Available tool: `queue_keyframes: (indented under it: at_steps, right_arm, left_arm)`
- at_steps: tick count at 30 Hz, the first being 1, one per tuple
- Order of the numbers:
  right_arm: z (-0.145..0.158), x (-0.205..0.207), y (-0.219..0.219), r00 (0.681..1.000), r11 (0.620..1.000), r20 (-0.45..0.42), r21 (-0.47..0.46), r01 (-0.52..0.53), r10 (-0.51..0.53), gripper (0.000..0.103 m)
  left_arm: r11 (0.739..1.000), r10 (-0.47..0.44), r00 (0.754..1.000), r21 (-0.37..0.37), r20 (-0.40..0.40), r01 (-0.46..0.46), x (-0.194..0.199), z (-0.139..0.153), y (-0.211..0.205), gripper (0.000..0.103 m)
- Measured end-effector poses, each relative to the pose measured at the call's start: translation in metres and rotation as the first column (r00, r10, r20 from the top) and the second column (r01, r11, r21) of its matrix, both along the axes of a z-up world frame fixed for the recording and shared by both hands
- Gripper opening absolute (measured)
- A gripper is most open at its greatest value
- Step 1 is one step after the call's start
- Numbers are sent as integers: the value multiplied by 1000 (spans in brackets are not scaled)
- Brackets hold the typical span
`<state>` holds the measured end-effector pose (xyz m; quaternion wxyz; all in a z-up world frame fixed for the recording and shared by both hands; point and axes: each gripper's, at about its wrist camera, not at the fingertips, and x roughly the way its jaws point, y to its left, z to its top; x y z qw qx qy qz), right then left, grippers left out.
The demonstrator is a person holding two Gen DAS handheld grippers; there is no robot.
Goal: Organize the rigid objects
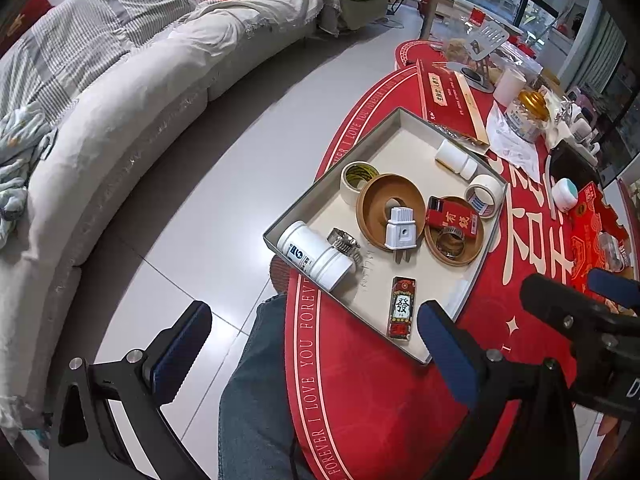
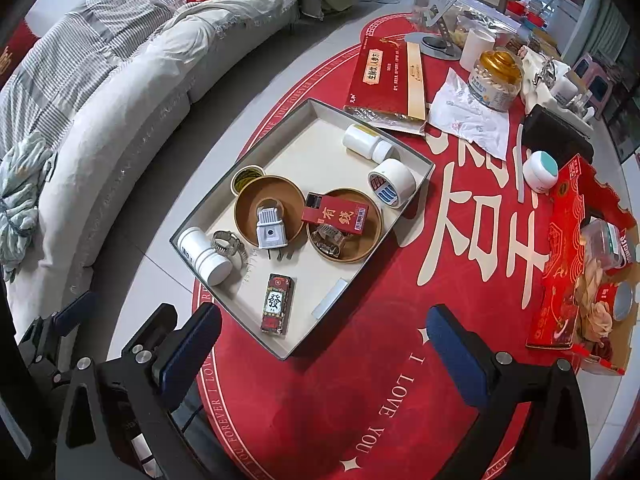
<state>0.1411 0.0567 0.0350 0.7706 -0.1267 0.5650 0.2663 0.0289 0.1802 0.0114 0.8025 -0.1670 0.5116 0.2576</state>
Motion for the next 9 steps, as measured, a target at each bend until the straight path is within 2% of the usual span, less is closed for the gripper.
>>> queue_keyframes:
  at_steps: [6, 9]
  right_arm:
    - [1, 0, 5, 1000, 1000, 5, -5, -10, 10, 103]
    - [1, 0, 7, 1000, 1000, 7, -8, -10, 10, 103]
  left_arm:
    - [1000, 5, 1000, -2, -6, -5, 0, -1, 1, 103]
    - [1000, 13, 1000, 22, 3, -13, 0, 0, 2, 103]
